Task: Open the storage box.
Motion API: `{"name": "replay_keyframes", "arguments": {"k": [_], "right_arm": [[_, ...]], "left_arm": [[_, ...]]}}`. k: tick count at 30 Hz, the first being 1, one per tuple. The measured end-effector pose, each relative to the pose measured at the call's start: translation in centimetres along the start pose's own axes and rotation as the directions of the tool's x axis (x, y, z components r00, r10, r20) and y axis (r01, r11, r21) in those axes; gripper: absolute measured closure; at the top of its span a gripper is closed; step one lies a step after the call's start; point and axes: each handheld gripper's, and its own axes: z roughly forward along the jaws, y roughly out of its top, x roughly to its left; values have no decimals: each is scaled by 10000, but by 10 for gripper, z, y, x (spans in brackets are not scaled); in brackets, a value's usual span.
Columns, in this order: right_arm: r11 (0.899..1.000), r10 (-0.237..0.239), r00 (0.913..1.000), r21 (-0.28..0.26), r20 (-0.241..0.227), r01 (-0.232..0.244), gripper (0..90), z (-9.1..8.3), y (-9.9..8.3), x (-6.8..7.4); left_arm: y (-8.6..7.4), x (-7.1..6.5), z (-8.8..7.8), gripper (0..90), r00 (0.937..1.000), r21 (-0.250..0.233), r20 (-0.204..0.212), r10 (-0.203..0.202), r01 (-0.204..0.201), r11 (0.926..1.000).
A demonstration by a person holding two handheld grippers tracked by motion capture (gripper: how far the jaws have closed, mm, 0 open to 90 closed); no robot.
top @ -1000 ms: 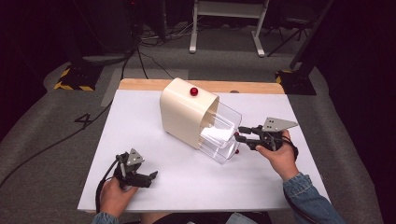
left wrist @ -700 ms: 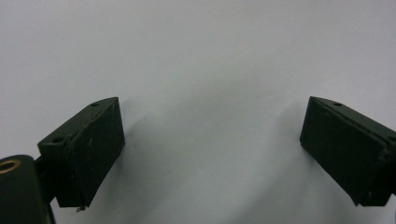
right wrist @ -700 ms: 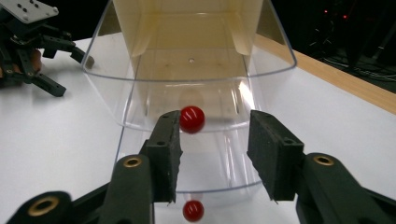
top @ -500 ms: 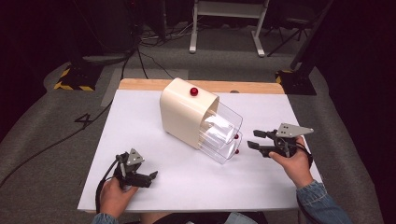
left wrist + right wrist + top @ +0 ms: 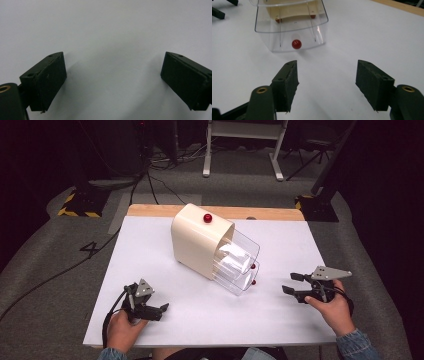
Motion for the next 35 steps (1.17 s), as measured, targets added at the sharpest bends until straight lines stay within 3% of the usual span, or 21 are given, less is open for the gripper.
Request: {"name": "replay_keyframes", "arguments": {"k": [12, 22, 27, 35], "right_arm": [[9956, 67, 9988, 927, 486, -112, 304, -13, -36, -5], [9833, -99, 9962, 1822, 869, -61, 216, -12, -60, -9], [9844, -43, 9941, 1754, 1087, -149, 170, -11, -62, -8], [9853, 34, 9941, 1692, 1084, -218, 169, -10, -63, -9]], "left_arm": [[0, 0, 0, 67, 10000, 7, -5, 29, -29, 10000], [0, 0, 0, 67, 10000, 13, -20, 27, -27, 10000], [0, 0, 0, 67, 10000, 11, -16, 14, -14, 10000], [1, 1, 0, 67, 9999, 32, -71, 116, -116, 9999]]}}
